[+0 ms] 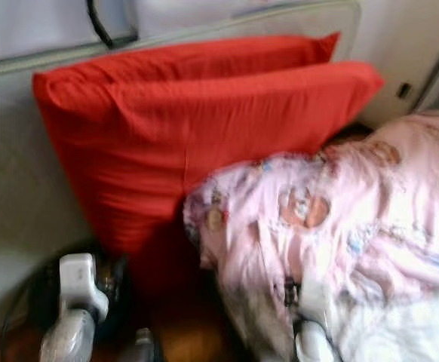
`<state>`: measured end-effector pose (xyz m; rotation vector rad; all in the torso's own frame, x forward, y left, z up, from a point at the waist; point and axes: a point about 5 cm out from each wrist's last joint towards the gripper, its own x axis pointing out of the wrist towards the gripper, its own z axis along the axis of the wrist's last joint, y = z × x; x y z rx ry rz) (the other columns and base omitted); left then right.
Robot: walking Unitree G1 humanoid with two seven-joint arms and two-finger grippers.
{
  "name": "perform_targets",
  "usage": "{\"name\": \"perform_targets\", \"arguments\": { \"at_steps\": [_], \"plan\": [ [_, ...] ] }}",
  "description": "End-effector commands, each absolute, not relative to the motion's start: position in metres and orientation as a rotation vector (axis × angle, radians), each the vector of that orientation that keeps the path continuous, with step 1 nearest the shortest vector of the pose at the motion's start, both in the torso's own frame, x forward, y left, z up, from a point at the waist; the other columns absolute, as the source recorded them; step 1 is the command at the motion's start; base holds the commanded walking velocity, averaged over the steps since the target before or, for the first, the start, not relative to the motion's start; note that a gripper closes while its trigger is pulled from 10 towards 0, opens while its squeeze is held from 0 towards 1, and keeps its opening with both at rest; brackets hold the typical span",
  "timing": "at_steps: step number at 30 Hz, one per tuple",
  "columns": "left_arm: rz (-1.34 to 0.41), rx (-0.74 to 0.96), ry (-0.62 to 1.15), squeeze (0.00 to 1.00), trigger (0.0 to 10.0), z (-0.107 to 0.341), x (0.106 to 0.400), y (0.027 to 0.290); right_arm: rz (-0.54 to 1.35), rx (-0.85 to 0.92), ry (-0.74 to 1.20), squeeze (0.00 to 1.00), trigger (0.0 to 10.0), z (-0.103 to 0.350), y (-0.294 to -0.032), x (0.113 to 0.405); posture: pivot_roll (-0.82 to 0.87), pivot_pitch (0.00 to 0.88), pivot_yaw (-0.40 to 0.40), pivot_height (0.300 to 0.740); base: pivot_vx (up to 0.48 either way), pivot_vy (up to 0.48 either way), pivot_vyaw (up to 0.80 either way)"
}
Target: Clean up the room
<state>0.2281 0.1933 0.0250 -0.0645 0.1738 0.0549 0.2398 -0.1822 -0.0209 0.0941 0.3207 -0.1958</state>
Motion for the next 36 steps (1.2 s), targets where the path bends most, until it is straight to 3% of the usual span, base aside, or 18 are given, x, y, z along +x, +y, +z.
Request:
{"name": "perform_targets", "arguments": {
  "at_steps": [1, 9, 36],
  "plan": [
    [0.058, -0.067, 0.169, 0.0, 10.0, 0.027, 0.231, 0.196, -0.191, 0.109, 0.357, 0.0, 10.0, -0.026, -0.178, 0.238, -0.02, 0.101, 0.017, 0.661, 0.0, 0.0, 0.0],
    [0.056, -0.065, 0.175, 0.0, 10.0, 0.025, 0.231, 0.198, -0.182, 0.119, 0.39, 0.0, 10.0, -0.028, -0.173, 0.241, -0.02, 0.114, 0.022, 0.632, 0.0, 0.0, 0.0],
    [0.028, -0.053, 0.197, 0.0, 10.0, 0.02, 0.228, 0.201, -0.325, 0.196, 0.525, 0.0, 10.0, -0.036, -0.18, 0.247, 0.01, 0.16, 0.042, 0.632, 0.0, 0.0, 0.0]
  ]
}}
